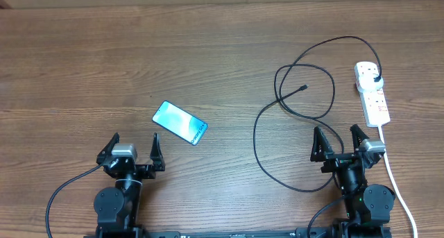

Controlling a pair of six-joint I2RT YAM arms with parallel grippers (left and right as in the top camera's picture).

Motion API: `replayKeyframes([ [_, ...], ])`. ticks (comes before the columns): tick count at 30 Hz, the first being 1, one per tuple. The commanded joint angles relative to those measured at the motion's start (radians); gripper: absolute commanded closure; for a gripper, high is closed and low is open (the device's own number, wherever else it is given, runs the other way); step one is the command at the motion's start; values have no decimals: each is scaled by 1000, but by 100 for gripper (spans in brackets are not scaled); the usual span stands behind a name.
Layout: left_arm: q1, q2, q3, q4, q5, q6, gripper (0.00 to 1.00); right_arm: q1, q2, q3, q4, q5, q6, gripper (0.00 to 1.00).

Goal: Plug charger to phone and switch on socket

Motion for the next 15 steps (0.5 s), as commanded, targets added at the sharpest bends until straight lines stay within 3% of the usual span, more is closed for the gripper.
replayKeyframes([
  [1, -2, 3, 60, -36, 40, -42, 0, 1, -6, -11, 3, 6, -2, 0],
  [15, -2, 4, 383, -314, 39, -68, 0, 1, -6, -11, 3, 6, -2, 0],
])
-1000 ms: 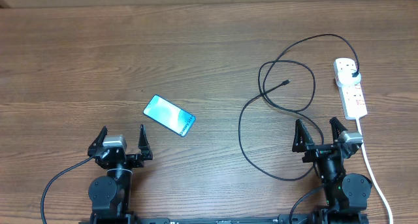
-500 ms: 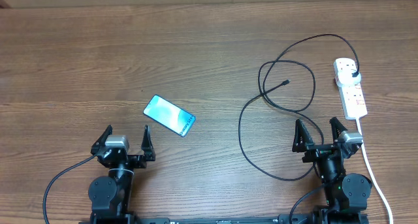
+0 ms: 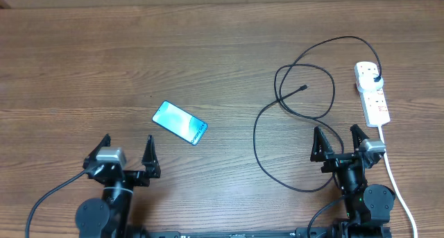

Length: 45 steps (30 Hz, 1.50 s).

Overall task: Plug charger to phone and switch on socket
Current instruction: 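Raise the left arm and move the left gripper over the phone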

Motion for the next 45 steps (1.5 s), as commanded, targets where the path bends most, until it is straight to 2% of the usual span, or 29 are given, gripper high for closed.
replayKeyframes([
  [1, -2, 5, 87, -27, 13, -22, 0, 1, -6, -11, 3, 6, -2, 0],
  [7, -2, 92, 213, -76, 17, -40, 0, 1, -6, -11, 3, 6, -2, 0],
  [15, -2, 338, 406, -154, 46, -41, 0, 1, -6, -11, 3, 6, -2, 0],
  [25, -2, 661, 724, -407, 53, -40, 0, 1, -6, -11, 3, 6, -2, 0],
  [35, -2, 822, 924, -538, 108, -39, 0, 1, -6, -11, 3, 6, -2, 0],
  [40, -2, 835, 930, -543, 248, -33, 0, 1, -6, -11, 3, 6, -2, 0],
  [45, -2, 844, 930, -536, 286, -32, 0, 1, -6, -11, 3, 6, -2, 0],
])
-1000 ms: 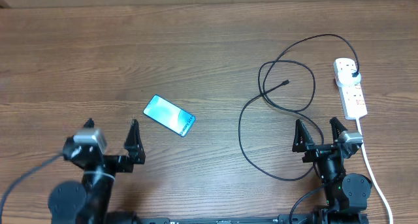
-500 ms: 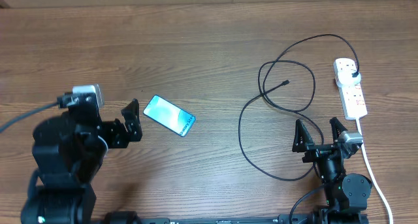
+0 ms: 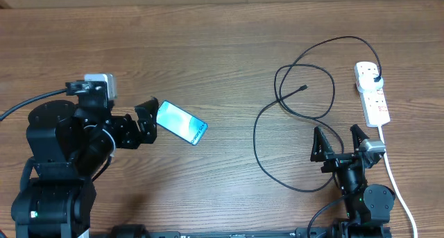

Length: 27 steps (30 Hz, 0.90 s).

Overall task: Plug charger to phone and switch on socket
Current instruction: 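Raise the left arm and move the left gripper over the phone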

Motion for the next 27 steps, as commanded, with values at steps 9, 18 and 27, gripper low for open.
replayKeyframes([
  [9, -3, 55, 49, 4, -151, -228, 0, 1, -6, -11, 3, 6, -2, 0],
  [18, -86, 290, 270, -176, -360, -343, 0, 1, -6, -11, 3, 6, -2, 0],
  [27, -214, 539, 501, -371, -555, -481, 0, 1, -6, -11, 3, 6, -2, 0],
])
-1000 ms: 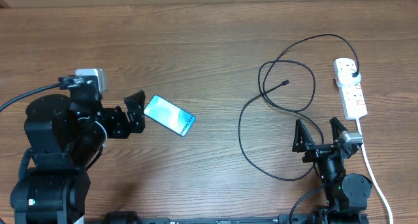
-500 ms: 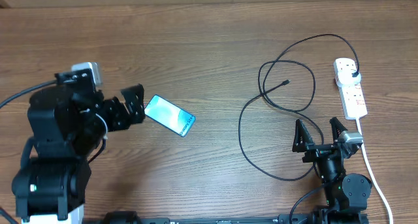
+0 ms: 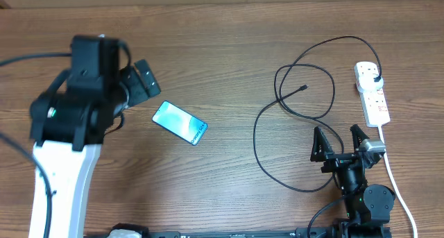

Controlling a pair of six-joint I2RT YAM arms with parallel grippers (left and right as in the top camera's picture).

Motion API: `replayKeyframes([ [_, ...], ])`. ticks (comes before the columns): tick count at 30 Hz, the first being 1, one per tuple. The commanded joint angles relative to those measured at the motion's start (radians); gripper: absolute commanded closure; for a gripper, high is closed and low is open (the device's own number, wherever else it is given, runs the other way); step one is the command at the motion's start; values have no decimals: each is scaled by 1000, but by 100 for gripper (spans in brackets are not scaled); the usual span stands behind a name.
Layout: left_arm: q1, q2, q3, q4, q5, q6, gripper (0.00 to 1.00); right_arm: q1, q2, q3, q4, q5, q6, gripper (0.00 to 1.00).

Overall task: Plug charger to phone and switch on socket
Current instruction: 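Raise the left arm and move the left gripper over the phone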

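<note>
A phone (image 3: 180, 122) with a lit blue screen lies flat, left of the table's middle. My left arm is raised above the table. Its left gripper (image 3: 146, 78) hangs just up and left of the phone, its fingers apart and nothing in them. A black charger cable (image 3: 255, 137) lies in loops on the right, its free plug end (image 3: 305, 87) inside the upper loop. The cable runs to a black charger (image 3: 375, 77) seated in the white power strip (image 3: 374, 100). Near the front edge my right gripper (image 3: 340, 142) stands open and holds nothing.
The power strip's white lead (image 3: 397, 186) runs down the right side past my right arm's base. The wooden table (image 3: 222, 44) ends at a pale wall along the far edge.
My left arm has risen further and its gripper has moved from beside the phone's left end to above and left of it. Phone, cable and right arm have not moved.
Both grippers stood open at the front edge, with the phone and the cable lying apart. The left gripper then sat slightly further left, later it was next to the phone's left end, and now it hangs higher. The phone has stayed in place.
</note>
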Motion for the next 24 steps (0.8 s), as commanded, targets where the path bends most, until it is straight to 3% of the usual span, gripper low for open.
replayKeyframes([
  [1, -33, 90, 80, -24, -83, -63, 0, 1, -6, -11, 3, 6, -1, 0],
  [9, -39, 185, 82, -34, 64, 0, 0, 1, -6, -11, 3, 6, -1, 0],
  [17, -39, 198, 78, -4, 97, 10, 0, 1, -6, -11, 3, 6, -1, 0],
  [24, -39, 198, 79, -20, 95, -127, 0, 1, -6, -11, 3, 6, -1, 0],
])
